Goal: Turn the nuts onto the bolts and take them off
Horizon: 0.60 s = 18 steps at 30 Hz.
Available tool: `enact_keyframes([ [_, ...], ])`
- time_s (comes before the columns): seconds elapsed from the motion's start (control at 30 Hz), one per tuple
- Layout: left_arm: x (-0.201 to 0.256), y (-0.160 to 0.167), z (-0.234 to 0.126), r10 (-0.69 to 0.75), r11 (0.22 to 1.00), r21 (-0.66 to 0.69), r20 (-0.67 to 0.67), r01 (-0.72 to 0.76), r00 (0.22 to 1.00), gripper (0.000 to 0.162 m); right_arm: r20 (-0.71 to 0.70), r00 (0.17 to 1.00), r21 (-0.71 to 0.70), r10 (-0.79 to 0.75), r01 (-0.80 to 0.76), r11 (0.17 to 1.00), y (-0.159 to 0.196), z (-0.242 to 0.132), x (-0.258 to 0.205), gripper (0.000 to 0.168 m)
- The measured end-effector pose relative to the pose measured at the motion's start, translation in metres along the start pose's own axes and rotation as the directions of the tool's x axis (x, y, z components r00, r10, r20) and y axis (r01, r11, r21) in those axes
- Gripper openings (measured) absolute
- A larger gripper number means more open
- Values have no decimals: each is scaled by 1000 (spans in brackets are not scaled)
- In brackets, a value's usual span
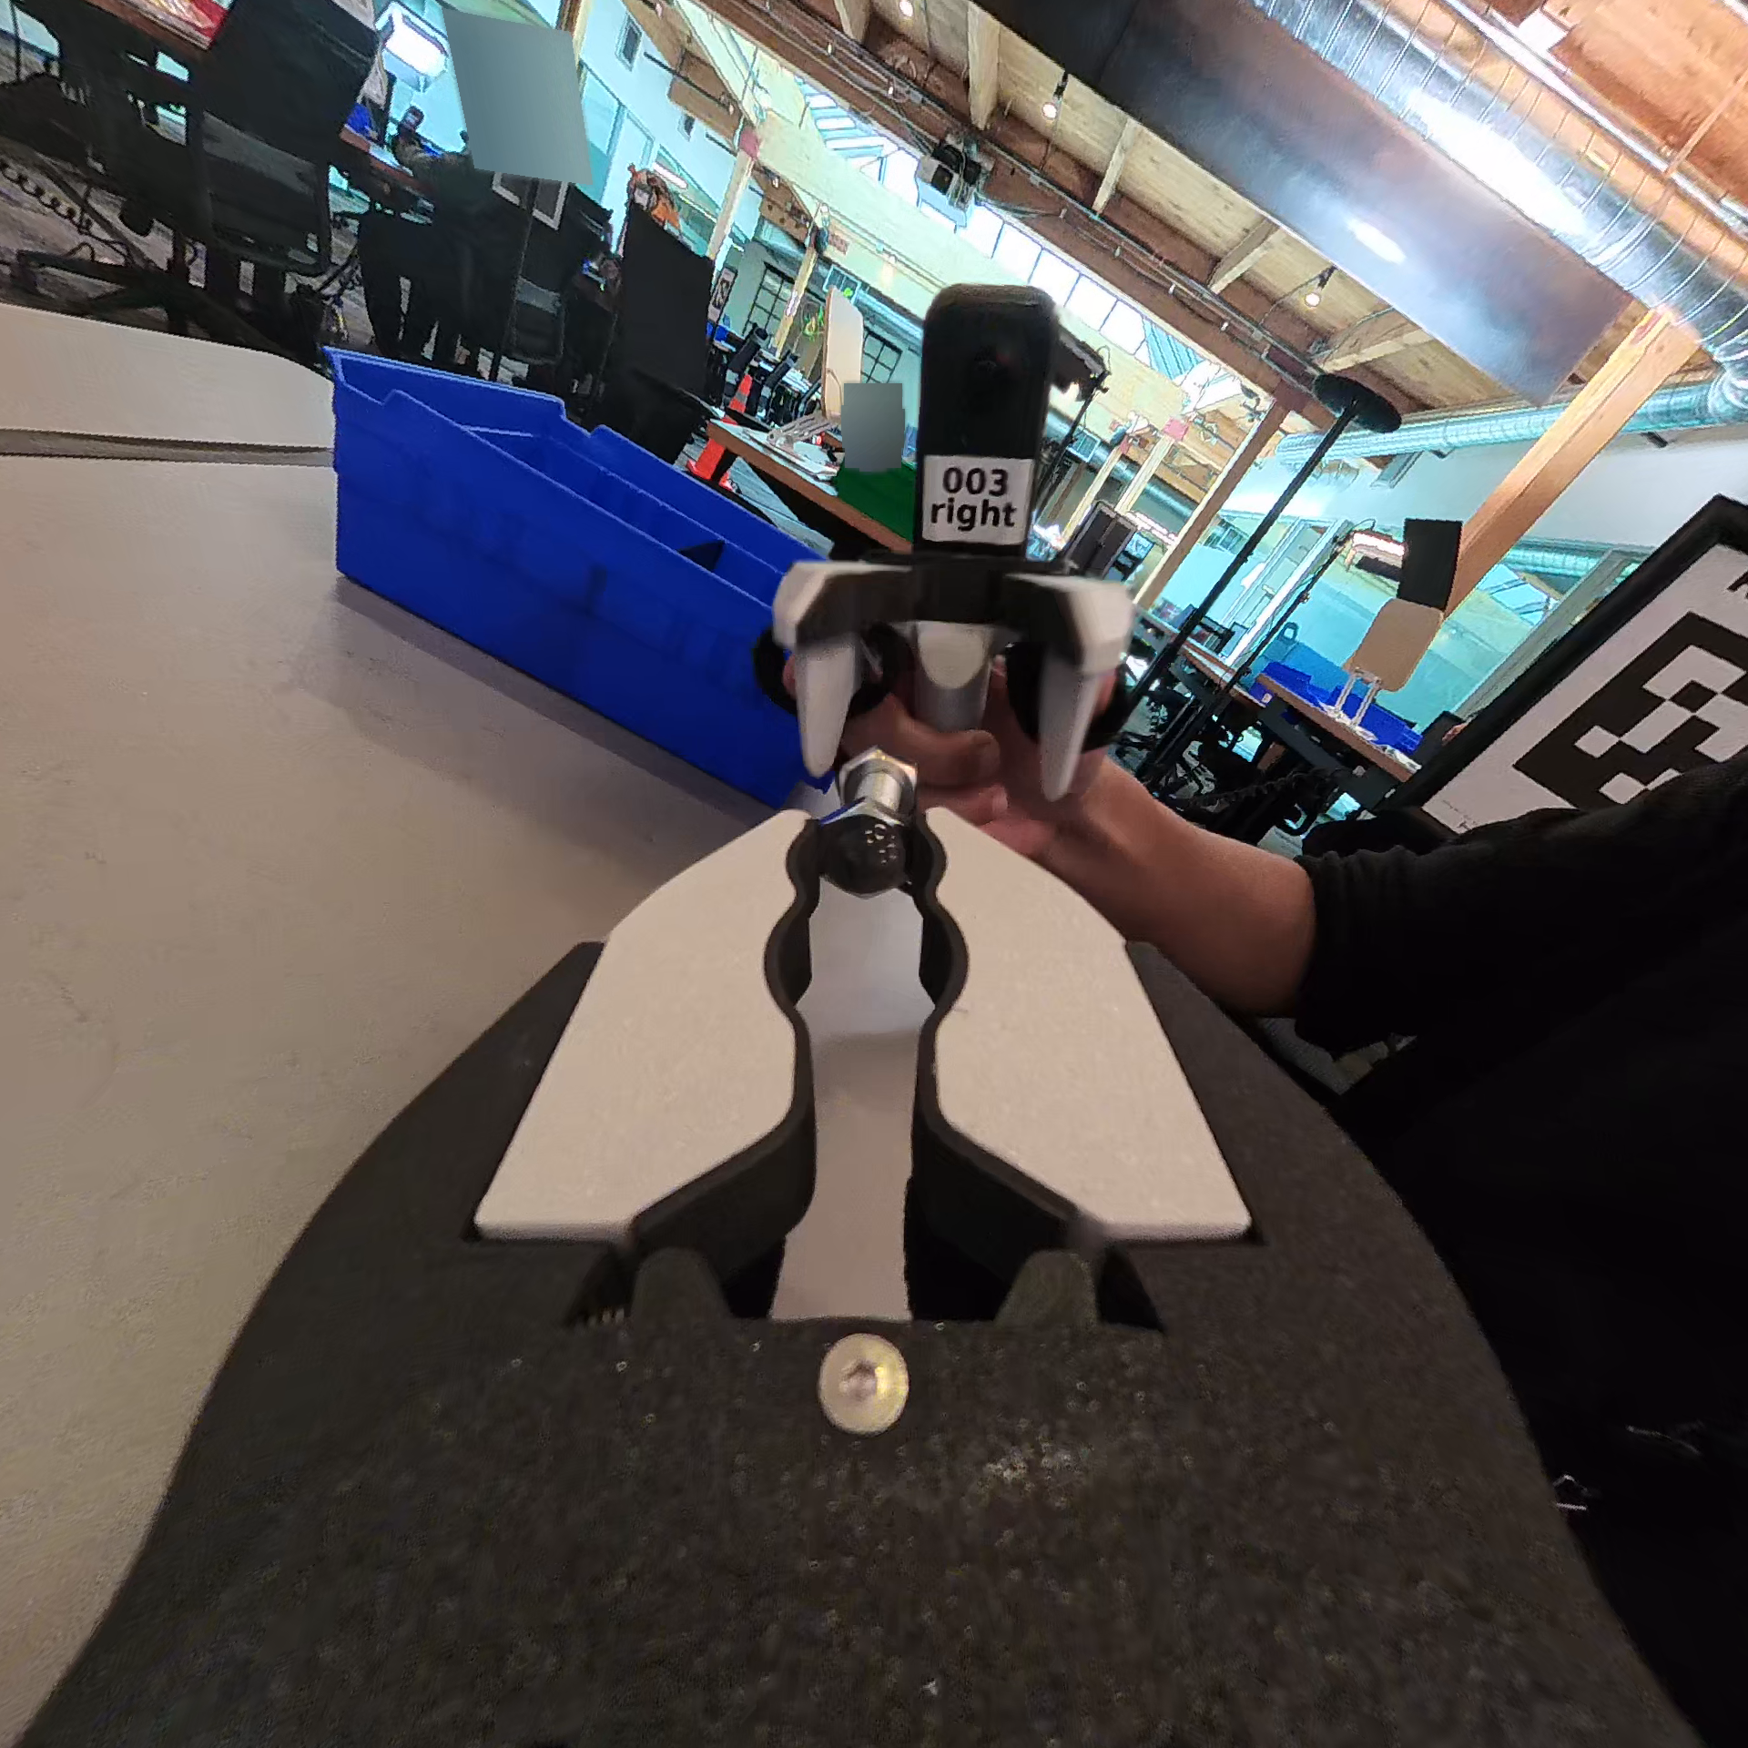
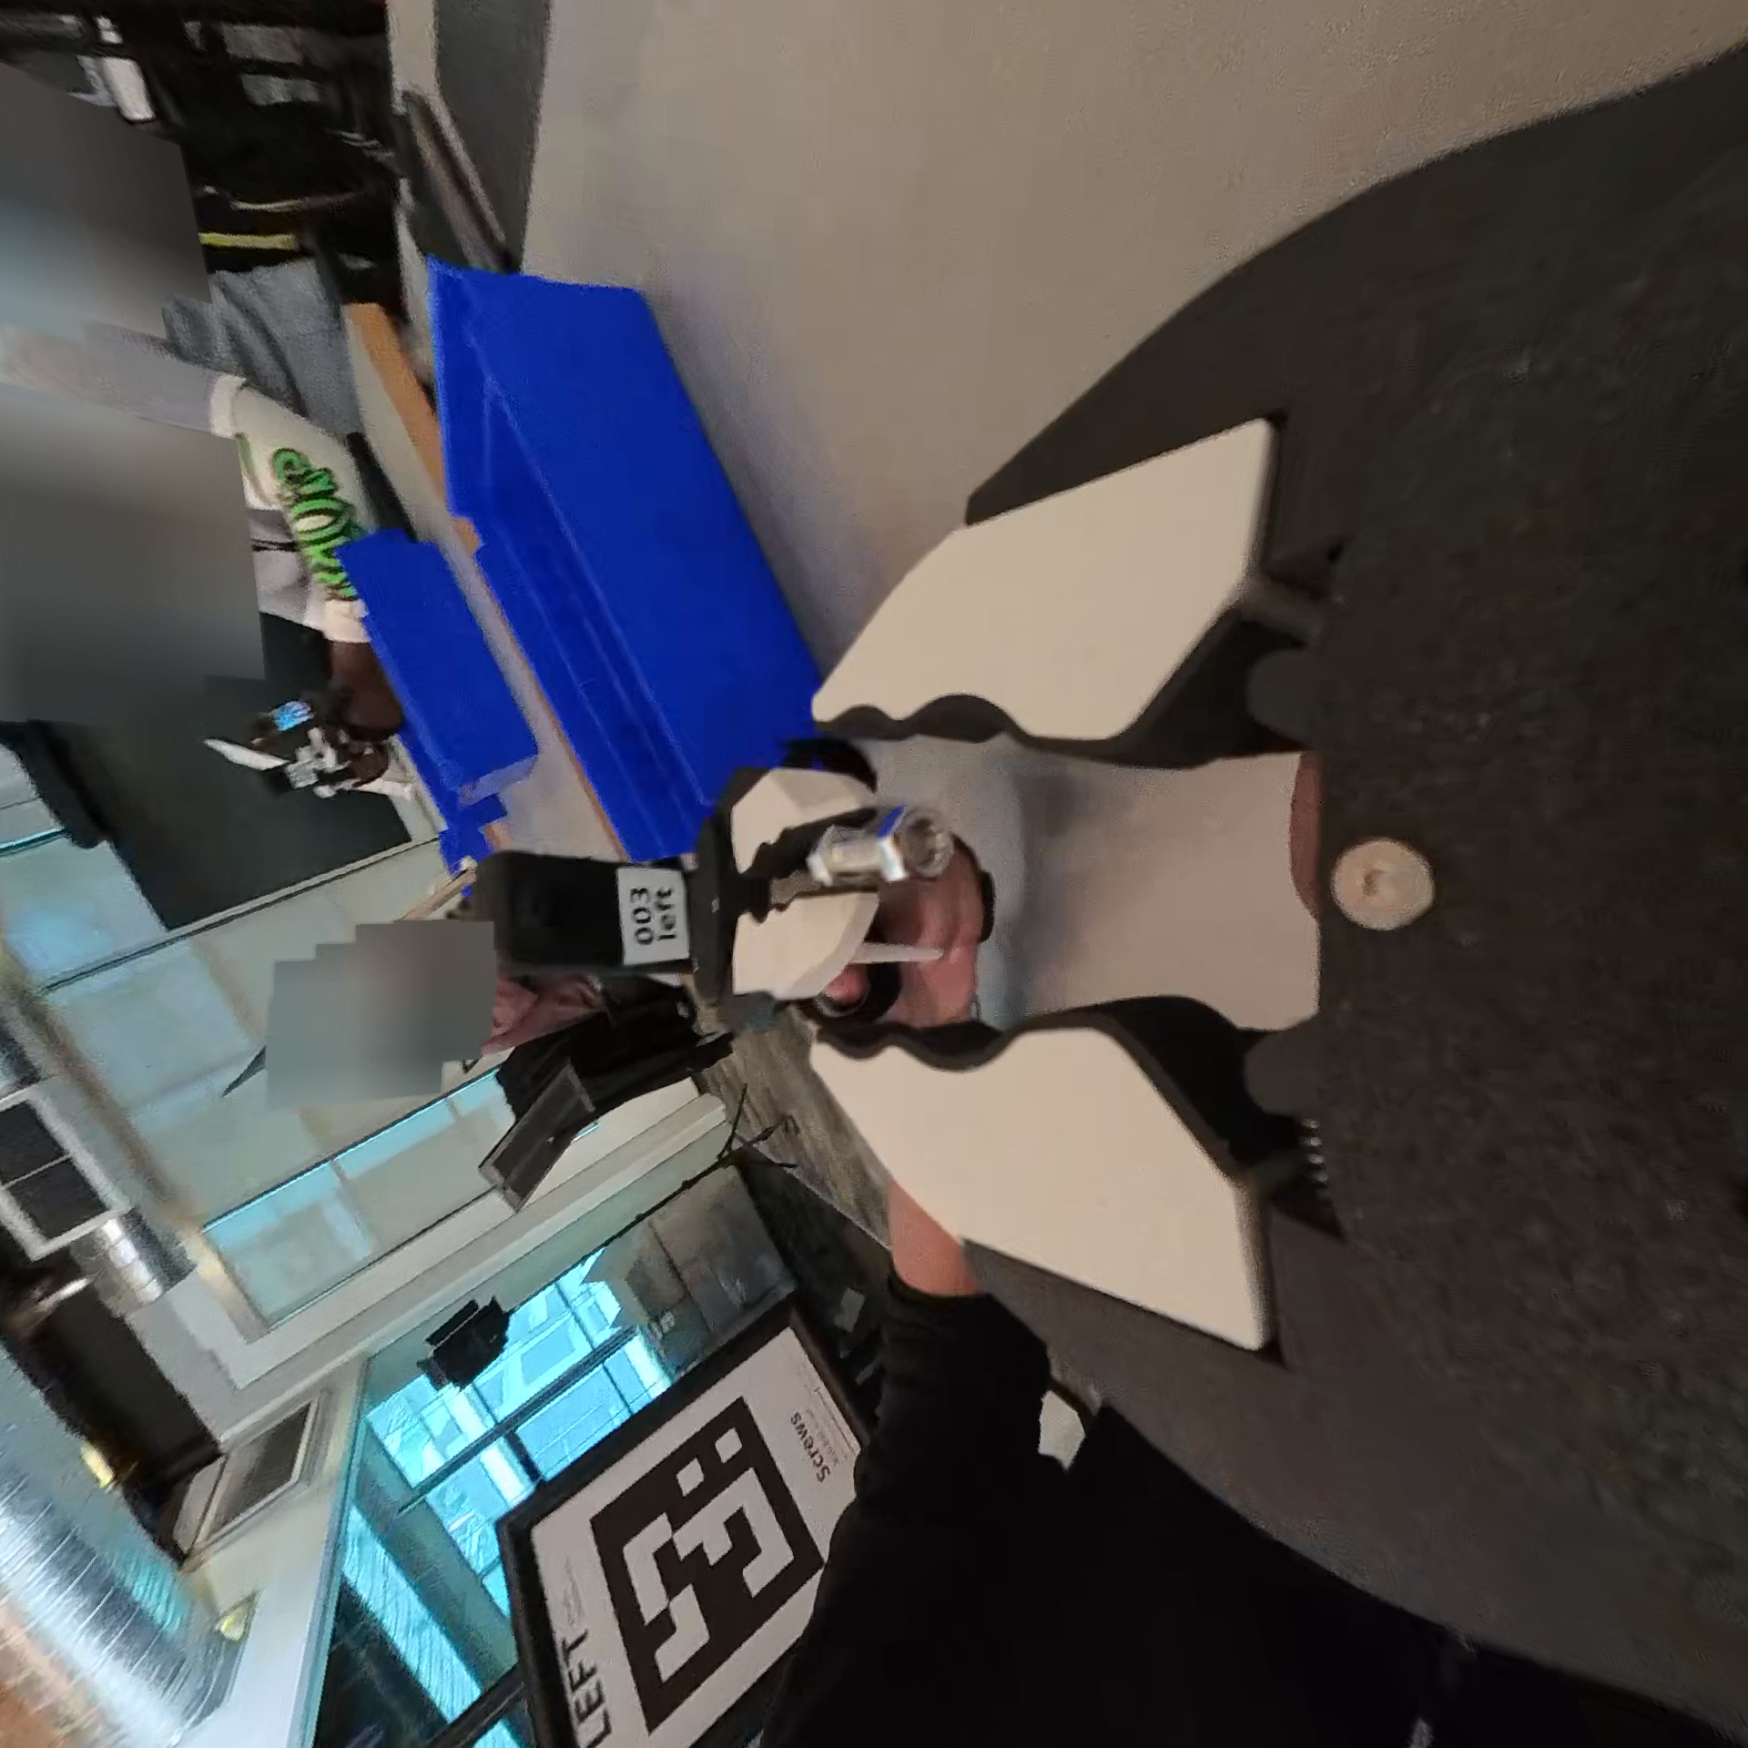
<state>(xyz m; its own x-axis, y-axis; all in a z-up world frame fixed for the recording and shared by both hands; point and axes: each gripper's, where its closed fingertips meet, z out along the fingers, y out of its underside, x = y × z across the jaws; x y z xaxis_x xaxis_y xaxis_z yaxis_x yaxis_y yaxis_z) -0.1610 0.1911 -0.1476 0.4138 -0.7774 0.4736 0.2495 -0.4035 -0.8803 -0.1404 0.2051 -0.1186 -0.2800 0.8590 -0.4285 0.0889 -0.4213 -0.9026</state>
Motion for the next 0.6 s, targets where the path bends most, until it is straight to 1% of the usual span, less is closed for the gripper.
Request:
enact_keyframes([
  [0.07,0,-3,-2,11,1000,12,6,-11,1000,17,-38,995,-86,95,-98,992,19,0,13,49],
  [0.13,2,-6,-3,29,999,20,7,-29,1000,17,19,959,-117,284,-280,953,33,4,10,48],
  [0.2,4,-7,-4,62,998,19,11,-62,998,17,131,884,-101,448,-437,894,33,10,0,46],
  [0.3,5,-5,-4,147,989,-13,40,-147,988,17,265,763,-103,589,-585,805,32,16,-13,44],
  [0.33,4,-3,-3,178,984,-34,53,-176,983,17,285,720,-118,633,-629,769,34,18,-15,42],
  [0.37,4,0,-3,204,978,-52,61,-201,977,17,299,683,-129,666,-663,738,35,19,-16,42],
  [0.4,4,2,-2,226,973,-70,66,-221,972,17,320,653,-127,686,-688,714,35,20,-16,37],
  [0.47,2,6,-1,257,963,-101,80,-248,963,17,332,609,-117,720,-731,672,35,20,-11,32],
  [0.53,1,9,0,277,956,-122,92,-266,956,17,333,596,-101,731,-748,656,36,17,-6,29],
  [0.6,1,9,1,284,954,-129,95,-271,954,17,325,596,-114,734,-746,656,39,17,-6,25],
])
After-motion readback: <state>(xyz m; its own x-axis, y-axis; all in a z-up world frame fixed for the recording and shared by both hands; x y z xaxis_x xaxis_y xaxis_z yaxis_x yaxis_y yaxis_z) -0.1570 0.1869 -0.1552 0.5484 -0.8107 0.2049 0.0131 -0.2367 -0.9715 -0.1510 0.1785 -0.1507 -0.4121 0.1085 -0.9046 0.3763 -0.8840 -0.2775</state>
